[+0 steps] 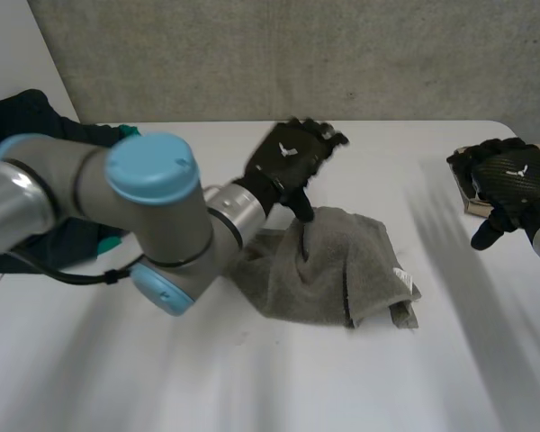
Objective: Fold the laundry.
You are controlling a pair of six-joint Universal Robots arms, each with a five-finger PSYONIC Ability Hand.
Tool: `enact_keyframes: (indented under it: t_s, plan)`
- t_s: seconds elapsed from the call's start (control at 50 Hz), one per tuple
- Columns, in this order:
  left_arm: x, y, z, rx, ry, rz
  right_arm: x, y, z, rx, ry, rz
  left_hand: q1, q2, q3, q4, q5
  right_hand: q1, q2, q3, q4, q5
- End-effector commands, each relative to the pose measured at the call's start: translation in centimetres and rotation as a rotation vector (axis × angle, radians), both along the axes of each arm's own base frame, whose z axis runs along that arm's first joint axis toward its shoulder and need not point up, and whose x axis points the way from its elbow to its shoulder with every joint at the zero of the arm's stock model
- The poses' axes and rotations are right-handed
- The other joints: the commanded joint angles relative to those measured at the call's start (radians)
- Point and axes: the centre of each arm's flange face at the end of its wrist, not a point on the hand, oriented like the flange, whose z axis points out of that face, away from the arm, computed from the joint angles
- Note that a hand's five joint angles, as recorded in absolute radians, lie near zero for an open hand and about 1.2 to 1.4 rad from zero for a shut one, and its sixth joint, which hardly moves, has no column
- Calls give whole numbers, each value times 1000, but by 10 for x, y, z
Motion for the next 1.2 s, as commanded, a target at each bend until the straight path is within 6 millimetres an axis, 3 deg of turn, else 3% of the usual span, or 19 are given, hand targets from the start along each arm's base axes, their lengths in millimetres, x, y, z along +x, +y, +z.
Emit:
enact_keyframes:
  t_s: [0.02, 0.12, 0.22, 0.28, 0.32, 0.38, 0.52, 0.66, 0.72, 0.84, 0.92, 1.04, 1.12, 1.18, 1.2]
  plan:
    - [41, 4, 41, -3, 9, 167, 2, 16, -4, 172, -17, 8, -17, -17, -16, -7, 4, -48, -37, -37, -41, -47]
    - [80, -3, 28, 76, -66, 256, 3, 32, -9, 312, -17, 24, 30, 30, 31, 40, 51, -32, -21, -21, -25, -31]
    - [121, -29, 1, 155, -126, 335, 8, 41, -18, 361, -33, 56, 147, 148, 149, 158, 169, 27, 38, 38, 34, 27]
    - [132, -37, -7, 173, -143, 320, 12, 46, -27, 379, -61, 68, 147, 148, 149, 158, 169, 53, 65, 64, 60, 54]
    - [139, -46, -25, 200, -175, 285, 15, 46, -32, 379, -86, 75, 139, 139, 140, 149, 160, 62, 73, 73, 69, 63]
    - [140, -55, -51, 215, -229, 222, 25, 48, -47, 397, -129, 97, 133, 133, 134, 143, 154, 94, 106, 105, 101, 95]
    - [138, -76, -72, 129, -331, 177, 47, 55, -76, 436, -142, 150, 136, 136, 137, 146, 157, 206, 217, 217, 213, 206]
    - [136, -88, -96, 102, -390, 160, 56, 57, -84, 419, -137, 180, 139, 139, 140, 149, 160, 423, 434, 434, 430, 423]
    - [134, -92, -101, 94, -393, 152, 57, 56, -84, 393, -142, 176, 156, 156, 157, 166, 177, 628, 640, 639, 635, 629]
    - [127, -96, -106, 80, -380, 116, 57, 54, -83, 371, -146, 152, 206, 206, 207, 216, 227, 711, 722, 722, 718, 712]
    - [122, -95, -110, 80, -379, 99, 57, 54, -83, 369, -139, 144, 394, 394, 395, 404, 415, 711, 722, 722, 718, 712]
    - [115, -97, -106, 41, -364, 99, 57, 53, -82, 358, -134, 140, 1118, 1118, 1119, 1128, 1139, 752, 763, 763, 759, 753]
    - [114, -100, -102, 13, -355, 118, 56, 47, -75, 330, -128, 137, 1119, 1119, 1120, 1129, 1140, 922, 933, 933, 929, 923]
    - [116, -101, -89, -1, -351, 155, 58, 40, -61, 289, -125, 144, 1119, 1119, 1120, 1129, 1140, 1124, 1136, 1135, 1131, 1125]
    - [117, -101, -81, -12, -345, 169, 58, 37, -48, 258, -109, 150, 1119, 1119, 1120, 1129, 1140, 1173, 1185, 1184, 1180, 1174]
